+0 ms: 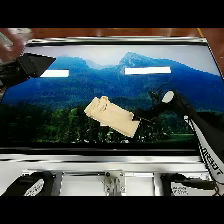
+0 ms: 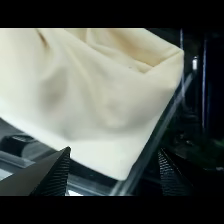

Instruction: Fold the shirts.

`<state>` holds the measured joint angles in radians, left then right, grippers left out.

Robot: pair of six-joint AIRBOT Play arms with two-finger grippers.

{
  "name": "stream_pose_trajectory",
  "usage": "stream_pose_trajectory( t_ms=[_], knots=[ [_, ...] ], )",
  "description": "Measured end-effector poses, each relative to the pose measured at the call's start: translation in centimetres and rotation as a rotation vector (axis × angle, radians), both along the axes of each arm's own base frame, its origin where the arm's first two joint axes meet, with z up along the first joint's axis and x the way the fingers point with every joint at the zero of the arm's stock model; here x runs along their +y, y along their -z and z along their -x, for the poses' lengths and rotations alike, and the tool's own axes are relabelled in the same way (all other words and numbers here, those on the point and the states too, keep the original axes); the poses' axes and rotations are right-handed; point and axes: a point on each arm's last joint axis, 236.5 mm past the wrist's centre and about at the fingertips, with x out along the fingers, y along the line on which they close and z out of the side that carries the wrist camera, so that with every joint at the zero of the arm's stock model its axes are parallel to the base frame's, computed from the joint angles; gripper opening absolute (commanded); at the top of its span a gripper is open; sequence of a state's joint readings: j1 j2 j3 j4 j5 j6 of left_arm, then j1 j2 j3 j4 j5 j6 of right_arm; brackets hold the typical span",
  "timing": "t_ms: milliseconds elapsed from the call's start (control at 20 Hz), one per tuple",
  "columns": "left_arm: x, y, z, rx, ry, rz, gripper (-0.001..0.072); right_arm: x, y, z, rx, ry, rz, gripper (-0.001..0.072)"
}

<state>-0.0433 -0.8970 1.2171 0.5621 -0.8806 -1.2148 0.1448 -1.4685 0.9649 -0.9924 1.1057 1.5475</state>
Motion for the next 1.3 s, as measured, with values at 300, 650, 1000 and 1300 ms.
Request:
stream_pose_trajectory(
  t_ms=[300, 650, 1000, 1300],
  knots=[
    [-0.1, -0.4, 0.6, -0.01, 0.008, -0.003, 0.0038, 1.7, 2.1, 0.2, -0.016, 0.121, -0.084, 0.0674],
    [0.1, -0.6, 0.4, -0.019, -0.004, 0.001, 0.0038, 4.6, 0.3, -2.8, -0.14, 0.132, -0.173, 0.0067],
    [0.0, -0.6, 0.4, -0.017, -0.001, 0.0, 0.0038, -7.6, -14.9, -13.1, -0.58, 0.273, -0.159, 0.0067],
    [-0.7, 0.3, 1.5, 0.017, 0.051, -0.019, 0.0038, -26.0, -19.3, -12.4, -0.662, 0.601, -0.031, 0.0067]
  ],
)
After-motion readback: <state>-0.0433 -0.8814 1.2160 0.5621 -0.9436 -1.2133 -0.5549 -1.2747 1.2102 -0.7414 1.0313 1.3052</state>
